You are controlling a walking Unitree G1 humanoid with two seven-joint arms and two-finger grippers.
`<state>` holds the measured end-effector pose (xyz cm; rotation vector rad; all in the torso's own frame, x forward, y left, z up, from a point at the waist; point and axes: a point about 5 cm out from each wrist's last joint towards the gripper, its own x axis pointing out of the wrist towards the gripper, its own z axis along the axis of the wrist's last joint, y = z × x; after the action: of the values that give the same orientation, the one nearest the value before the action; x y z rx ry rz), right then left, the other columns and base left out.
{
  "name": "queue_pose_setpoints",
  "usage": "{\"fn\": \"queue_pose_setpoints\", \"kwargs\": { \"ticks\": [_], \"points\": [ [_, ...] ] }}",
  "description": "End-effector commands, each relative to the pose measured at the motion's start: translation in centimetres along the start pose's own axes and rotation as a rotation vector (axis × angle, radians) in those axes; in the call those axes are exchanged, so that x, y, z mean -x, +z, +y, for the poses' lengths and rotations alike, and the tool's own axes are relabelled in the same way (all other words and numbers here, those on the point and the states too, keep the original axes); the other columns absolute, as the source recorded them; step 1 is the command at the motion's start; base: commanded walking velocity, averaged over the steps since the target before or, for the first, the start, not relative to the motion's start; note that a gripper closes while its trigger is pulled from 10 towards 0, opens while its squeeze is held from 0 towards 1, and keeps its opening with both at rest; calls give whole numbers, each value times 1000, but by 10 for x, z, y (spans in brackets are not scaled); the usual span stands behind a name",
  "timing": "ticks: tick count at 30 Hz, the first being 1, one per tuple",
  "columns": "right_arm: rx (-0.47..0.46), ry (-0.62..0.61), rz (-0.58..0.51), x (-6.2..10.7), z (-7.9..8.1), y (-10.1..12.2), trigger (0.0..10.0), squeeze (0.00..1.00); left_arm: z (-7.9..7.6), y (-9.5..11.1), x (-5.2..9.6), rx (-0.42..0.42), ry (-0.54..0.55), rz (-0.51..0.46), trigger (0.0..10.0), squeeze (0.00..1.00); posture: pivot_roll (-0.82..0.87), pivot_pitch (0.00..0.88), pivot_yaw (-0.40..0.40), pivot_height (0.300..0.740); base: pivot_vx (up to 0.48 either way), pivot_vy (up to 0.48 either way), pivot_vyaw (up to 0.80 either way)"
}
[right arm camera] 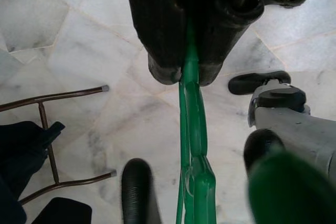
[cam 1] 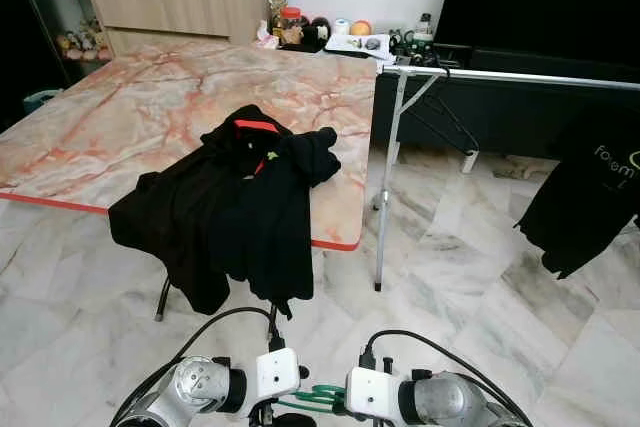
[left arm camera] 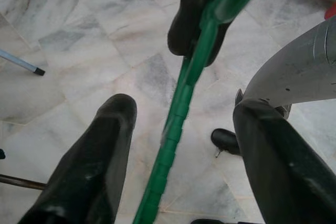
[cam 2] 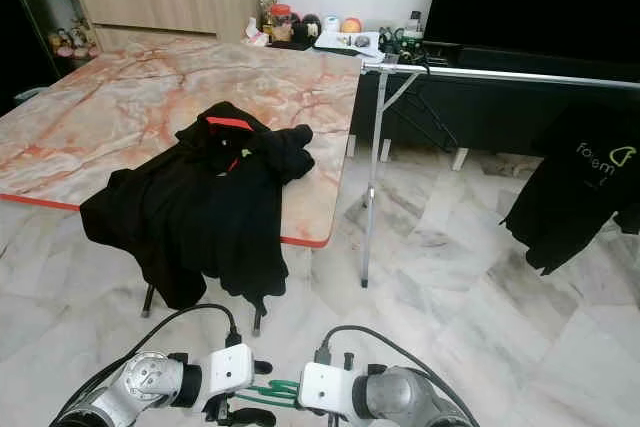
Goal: Hang hanger
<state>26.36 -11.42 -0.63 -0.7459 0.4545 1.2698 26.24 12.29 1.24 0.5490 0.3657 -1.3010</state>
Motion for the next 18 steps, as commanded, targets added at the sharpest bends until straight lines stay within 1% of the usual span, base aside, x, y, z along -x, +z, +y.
{"fn": "queue_pose_setpoints", "kwargs": {
  "ticks": [1, 18],
  "points": [
    [19, -17, -8, 1, -6, 4, 10000, 0, 2, 0, 0, 9, -8, 7, 0, 0, 163, 23, -58, 740, 0, 0, 0],
    [9, -1, -12, -2, -4, 6, 10000, 0, 5, 3, -2, 16, 14, -8, 0, 0, 160, 15, -60, 740, 0, 0, 0]
  ]
}}
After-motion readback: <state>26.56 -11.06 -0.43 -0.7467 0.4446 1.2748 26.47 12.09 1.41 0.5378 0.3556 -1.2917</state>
